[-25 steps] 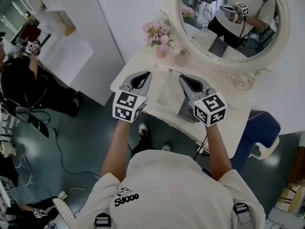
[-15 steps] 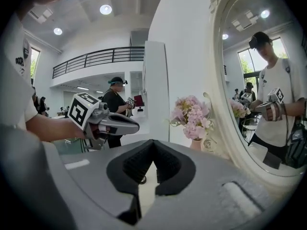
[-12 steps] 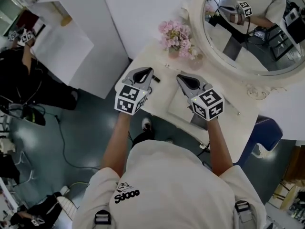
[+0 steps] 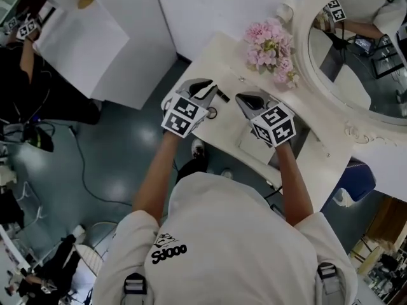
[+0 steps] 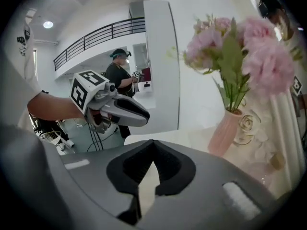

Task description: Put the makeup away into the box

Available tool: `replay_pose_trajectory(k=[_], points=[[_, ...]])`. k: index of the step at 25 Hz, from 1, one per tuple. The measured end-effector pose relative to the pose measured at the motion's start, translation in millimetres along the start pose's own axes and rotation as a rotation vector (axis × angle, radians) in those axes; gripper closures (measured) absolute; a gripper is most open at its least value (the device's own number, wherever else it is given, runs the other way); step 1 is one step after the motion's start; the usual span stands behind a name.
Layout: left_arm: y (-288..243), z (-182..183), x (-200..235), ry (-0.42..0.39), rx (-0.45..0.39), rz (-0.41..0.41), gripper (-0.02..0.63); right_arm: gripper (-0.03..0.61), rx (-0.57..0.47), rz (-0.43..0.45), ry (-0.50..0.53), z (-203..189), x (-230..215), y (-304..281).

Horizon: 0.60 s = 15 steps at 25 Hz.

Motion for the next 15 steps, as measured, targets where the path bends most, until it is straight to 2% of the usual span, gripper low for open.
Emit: replay_pose_trajectory(k=[5,9,15], points=[[-8.6,-44.4,7.6,-0.001,0.136,-0.089,0.451,0.577,0.115,0.035,-0.014,-25.6,2.9,-42.8],[-16.2,-75.8,5.8,0.023,0.213,-0.165,0.408,0.577,0.176,0.046,-0.025,-40.8,5.1,-63.8],[-30.7,-114.4,-10.5,0.004,0.323,-0.306,0.37,0.577,0.247,0.041,-0.038,-55.2,4.8,-77.0]])
Point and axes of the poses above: the fingertips, and each gripper's own axes: y backward along the fingers, x to its left, z out of its top, the point moved 6 cm from there along y, backward along the fingers, and after that the axes turned 5 degrees about -x, right-handed, at the moved point
